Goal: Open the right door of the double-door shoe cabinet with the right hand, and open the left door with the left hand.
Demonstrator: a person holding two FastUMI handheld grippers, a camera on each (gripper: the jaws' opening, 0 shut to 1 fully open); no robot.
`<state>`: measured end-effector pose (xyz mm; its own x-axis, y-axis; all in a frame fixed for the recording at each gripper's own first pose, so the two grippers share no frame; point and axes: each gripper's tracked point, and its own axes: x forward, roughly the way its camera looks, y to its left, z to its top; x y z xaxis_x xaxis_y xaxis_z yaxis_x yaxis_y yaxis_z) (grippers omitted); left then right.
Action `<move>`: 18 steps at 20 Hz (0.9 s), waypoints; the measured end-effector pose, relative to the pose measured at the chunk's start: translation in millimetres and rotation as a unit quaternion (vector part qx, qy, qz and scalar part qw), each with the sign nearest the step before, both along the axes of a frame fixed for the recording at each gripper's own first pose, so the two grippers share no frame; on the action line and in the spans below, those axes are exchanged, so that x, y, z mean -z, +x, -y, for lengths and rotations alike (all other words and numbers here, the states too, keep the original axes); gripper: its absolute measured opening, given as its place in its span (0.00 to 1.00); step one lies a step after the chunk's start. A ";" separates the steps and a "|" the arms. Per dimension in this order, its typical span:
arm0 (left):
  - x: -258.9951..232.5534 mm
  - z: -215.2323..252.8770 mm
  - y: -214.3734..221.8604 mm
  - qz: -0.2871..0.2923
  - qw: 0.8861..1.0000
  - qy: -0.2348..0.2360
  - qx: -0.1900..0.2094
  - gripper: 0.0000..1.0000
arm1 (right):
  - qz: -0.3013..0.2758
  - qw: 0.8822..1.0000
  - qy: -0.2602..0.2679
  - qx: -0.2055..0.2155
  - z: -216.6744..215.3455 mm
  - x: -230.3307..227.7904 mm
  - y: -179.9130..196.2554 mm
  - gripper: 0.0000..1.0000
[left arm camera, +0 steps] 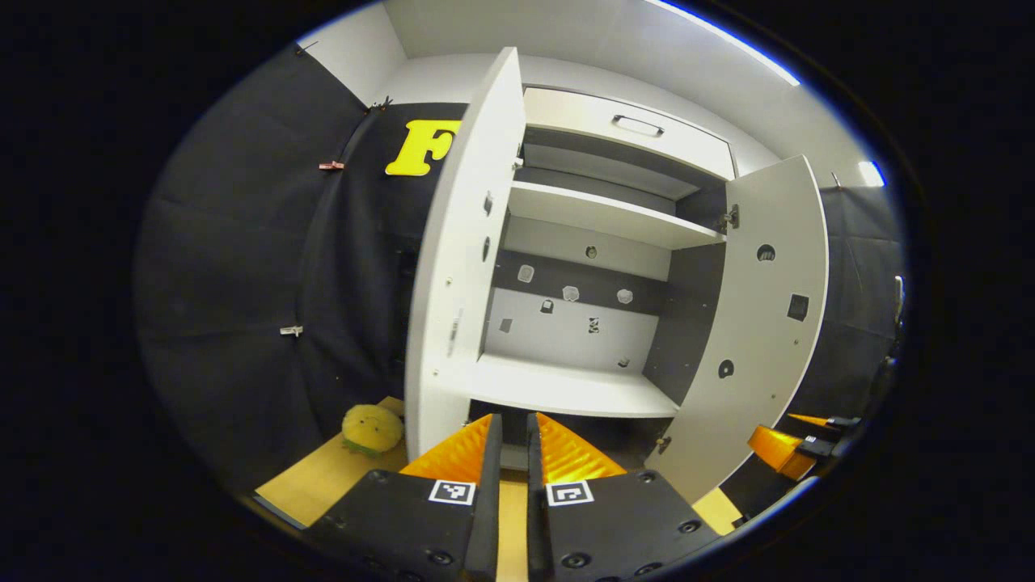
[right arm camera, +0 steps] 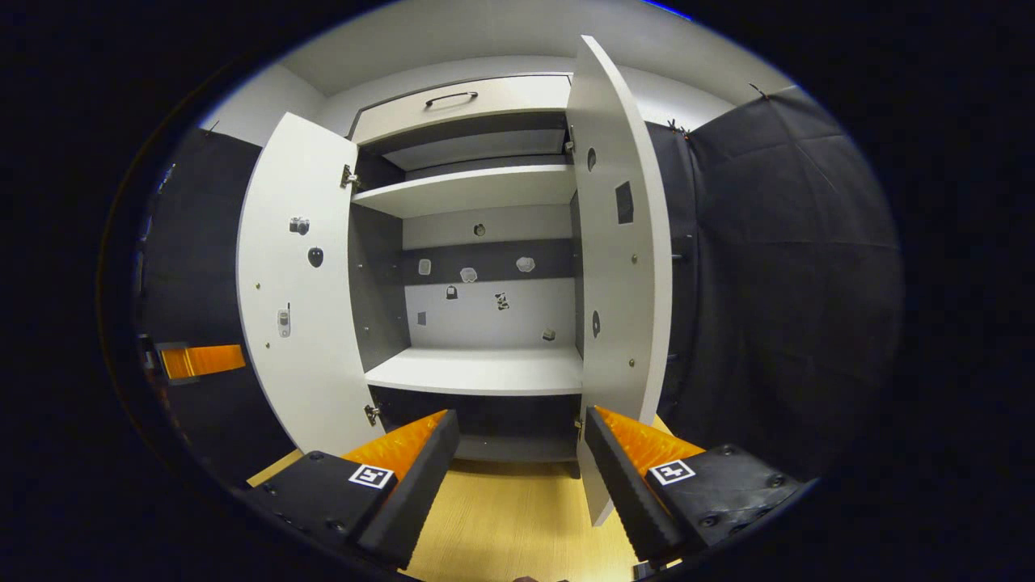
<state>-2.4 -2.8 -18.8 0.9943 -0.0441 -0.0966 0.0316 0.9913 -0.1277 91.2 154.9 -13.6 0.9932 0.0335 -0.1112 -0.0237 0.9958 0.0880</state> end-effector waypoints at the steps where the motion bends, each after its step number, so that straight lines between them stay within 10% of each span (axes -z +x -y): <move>1: -2.0 12.1 0.6 0.005 1.000 0.002 0.000 0.20 | 0.004 1.000 0.006 -0.005 4.4 -2.8 -1.0 0.98; 7: -11.9 30.5 -23.1 0.025 0.998 0.047 -0.031 0.70 | 0.020 0.999 0.026 -0.023 32.5 -27.6 -2.8 0.98; 18: -24.7 8.9 -37.3 0.062 0.993 0.097 -0.038 0.95 | 0.049 0.999 0.019 -0.003 20.8 -36.7 -20.1 0.98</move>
<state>-39.8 -11.6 5.8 0.9989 0.0381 0.0271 -0.0398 0.9970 0.0659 71.0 134.1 23.2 0.9991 0.0410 -0.0126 -0.0391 0.9916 0.1233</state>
